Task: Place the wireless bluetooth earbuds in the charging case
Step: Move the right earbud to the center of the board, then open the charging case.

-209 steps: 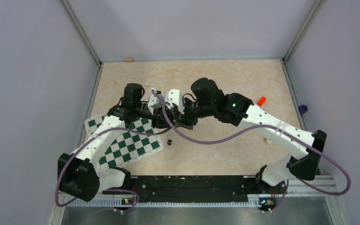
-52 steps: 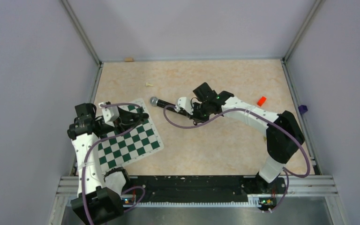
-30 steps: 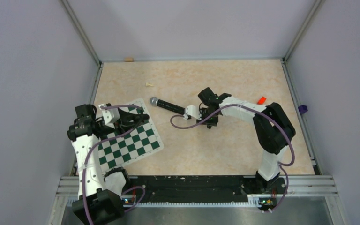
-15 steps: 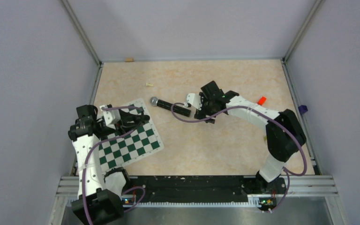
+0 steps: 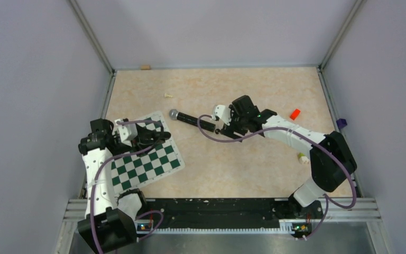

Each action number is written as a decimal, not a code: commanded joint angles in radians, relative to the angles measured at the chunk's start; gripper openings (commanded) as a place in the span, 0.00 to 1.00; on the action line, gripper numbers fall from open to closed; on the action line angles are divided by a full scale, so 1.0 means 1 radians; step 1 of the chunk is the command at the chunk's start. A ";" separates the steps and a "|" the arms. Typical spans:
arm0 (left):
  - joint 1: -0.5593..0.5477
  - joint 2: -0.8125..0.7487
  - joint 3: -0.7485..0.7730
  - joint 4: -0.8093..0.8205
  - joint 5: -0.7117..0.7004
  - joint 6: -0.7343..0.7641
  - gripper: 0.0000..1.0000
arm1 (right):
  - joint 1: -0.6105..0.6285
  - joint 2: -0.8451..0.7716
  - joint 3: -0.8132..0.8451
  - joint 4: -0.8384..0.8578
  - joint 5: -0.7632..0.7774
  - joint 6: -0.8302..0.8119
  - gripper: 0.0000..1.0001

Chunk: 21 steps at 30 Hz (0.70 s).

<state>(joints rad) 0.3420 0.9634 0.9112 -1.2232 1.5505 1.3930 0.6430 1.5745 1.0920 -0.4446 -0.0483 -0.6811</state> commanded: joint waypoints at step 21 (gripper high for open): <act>-0.006 0.042 0.040 -0.131 0.129 0.160 0.00 | 0.049 0.326 0.208 0.217 -0.007 0.409 0.71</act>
<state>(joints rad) 0.3386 0.9997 0.9211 -1.3380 1.5505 1.5219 0.6651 1.8965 1.2747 -0.2543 -0.0696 -0.3000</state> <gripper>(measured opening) 0.344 0.696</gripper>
